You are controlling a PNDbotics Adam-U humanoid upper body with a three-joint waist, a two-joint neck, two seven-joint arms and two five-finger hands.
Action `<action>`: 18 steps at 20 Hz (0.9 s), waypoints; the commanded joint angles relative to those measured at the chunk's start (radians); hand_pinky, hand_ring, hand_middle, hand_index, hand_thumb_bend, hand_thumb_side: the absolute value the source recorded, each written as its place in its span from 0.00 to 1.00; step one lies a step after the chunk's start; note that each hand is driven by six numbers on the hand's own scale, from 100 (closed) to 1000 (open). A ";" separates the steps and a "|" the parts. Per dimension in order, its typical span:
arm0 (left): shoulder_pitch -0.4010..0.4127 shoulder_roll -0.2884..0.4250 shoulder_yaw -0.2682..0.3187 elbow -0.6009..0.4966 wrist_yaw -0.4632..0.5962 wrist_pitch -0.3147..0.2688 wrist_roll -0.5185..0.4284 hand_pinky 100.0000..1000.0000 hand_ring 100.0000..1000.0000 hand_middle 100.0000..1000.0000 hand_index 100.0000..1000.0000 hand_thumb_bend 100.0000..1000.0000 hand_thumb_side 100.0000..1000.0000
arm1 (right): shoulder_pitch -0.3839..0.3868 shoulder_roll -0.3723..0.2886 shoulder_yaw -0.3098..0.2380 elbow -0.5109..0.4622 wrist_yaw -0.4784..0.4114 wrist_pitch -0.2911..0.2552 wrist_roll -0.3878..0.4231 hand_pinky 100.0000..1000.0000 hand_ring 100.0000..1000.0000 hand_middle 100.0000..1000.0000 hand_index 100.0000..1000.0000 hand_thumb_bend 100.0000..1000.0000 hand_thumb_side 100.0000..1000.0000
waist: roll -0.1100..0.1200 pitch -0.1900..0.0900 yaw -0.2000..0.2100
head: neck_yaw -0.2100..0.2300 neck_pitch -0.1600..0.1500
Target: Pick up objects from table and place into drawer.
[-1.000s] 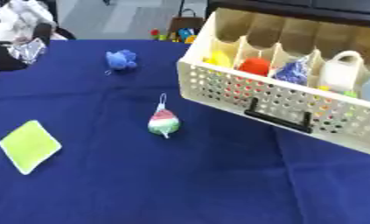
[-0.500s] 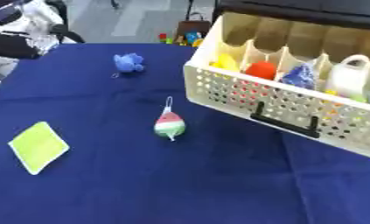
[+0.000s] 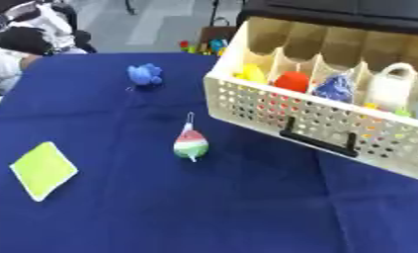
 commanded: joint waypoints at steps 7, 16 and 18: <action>-0.145 -0.088 0.044 0.191 -0.088 -0.042 -0.128 0.78 0.98 0.98 1.00 0.37 0.92 | -0.021 -0.031 0.006 -0.009 -0.003 -0.015 0.000 0.51 0.51 0.51 0.69 0.00 0.58 | 0.006 0.005 -0.022 | 0.028 -0.040; -0.189 -0.139 0.073 0.284 -0.160 -0.065 -0.126 0.77 0.97 0.98 1.00 0.37 0.88 | -0.032 -0.031 0.007 -0.009 -0.001 -0.021 -0.004 0.51 0.51 0.50 0.69 0.00 0.57 | 0.006 0.029 -0.044 | 0.043 -0.059; -0.190 -0.142 0.074 0.292 -0.171 -0.069 -0.113 0.77 0.97 0.98 1.00 0.37 0.88 | -0.033 -0.030 0.008 -0.009 0.001 -0.021 -0.005 0.51 0.51 0.50 0.69 0.00 0.57 | 0.006 0.030 -0.045 | 0.043 -0.060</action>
